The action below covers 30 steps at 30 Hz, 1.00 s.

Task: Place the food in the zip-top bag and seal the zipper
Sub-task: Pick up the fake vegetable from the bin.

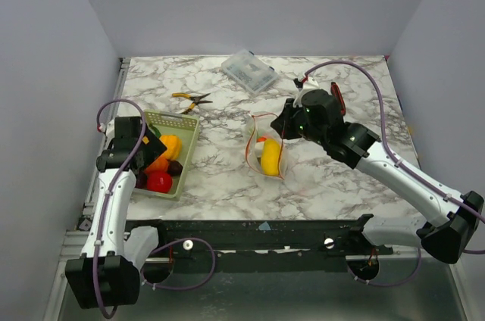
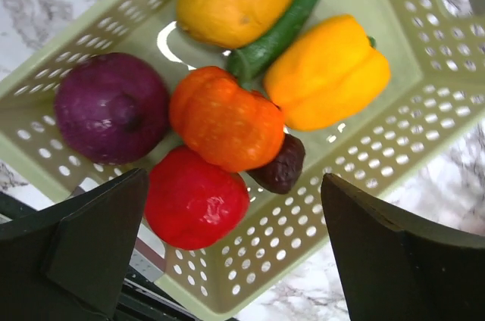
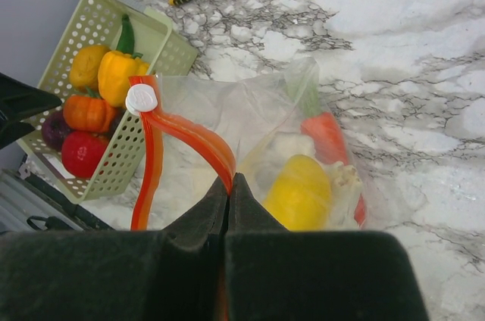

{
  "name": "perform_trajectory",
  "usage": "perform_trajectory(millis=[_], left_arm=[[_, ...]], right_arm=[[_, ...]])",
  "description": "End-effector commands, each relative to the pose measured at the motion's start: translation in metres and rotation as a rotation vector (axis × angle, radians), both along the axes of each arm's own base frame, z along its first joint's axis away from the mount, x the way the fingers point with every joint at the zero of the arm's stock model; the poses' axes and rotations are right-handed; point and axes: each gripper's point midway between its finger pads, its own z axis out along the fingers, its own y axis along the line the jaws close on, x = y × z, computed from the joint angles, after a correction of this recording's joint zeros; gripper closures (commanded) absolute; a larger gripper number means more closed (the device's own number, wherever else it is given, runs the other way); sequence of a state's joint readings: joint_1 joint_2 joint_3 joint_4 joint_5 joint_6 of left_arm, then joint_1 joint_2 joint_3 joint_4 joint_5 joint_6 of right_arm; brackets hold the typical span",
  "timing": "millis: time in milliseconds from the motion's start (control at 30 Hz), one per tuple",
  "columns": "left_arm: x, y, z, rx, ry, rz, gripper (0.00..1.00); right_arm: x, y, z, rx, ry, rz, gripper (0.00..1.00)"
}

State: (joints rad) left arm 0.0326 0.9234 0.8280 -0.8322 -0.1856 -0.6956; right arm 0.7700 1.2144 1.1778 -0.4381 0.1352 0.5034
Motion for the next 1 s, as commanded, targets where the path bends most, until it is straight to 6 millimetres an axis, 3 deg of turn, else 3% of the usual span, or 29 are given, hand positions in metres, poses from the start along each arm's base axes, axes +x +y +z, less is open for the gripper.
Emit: perform_trajectory(millis=[0, 300, 733, 800, 967], left_arm=[[-0.011, 0.022, -0.016, -0.054, 0.07, 0.209, 0.01], [-0.004, 0.012, -0.049, -0.275, 0.122, 0.365, 0.09], [0.009, 0.023, -0.071, -0.282, 0.143, 0.424, 0.23], [0.01, 0.023, -0.071, -0.279, 0.139, 0.422, 0.22], [0.014, 0.025, -0.07, -0.267, 0.114, 0.4, 0.04]], right_arm=[[-0.002, -0.001, 0.009, 0.026, -0.03, 0.018, 1.0], [-0.002, -0.003, 0.015, 0.028, -0.046, 0.013, 1.0], [-0.004, -0.005, 0.011, 0.022, -0.042, 0.012, 1.0], [-0.004, -0.004, 0.011, 0.023, -0.04, 0.015, 1.0], [-0.003, -0.002, 0.007, 0.024, -0.035, 0.021, 1.0]])
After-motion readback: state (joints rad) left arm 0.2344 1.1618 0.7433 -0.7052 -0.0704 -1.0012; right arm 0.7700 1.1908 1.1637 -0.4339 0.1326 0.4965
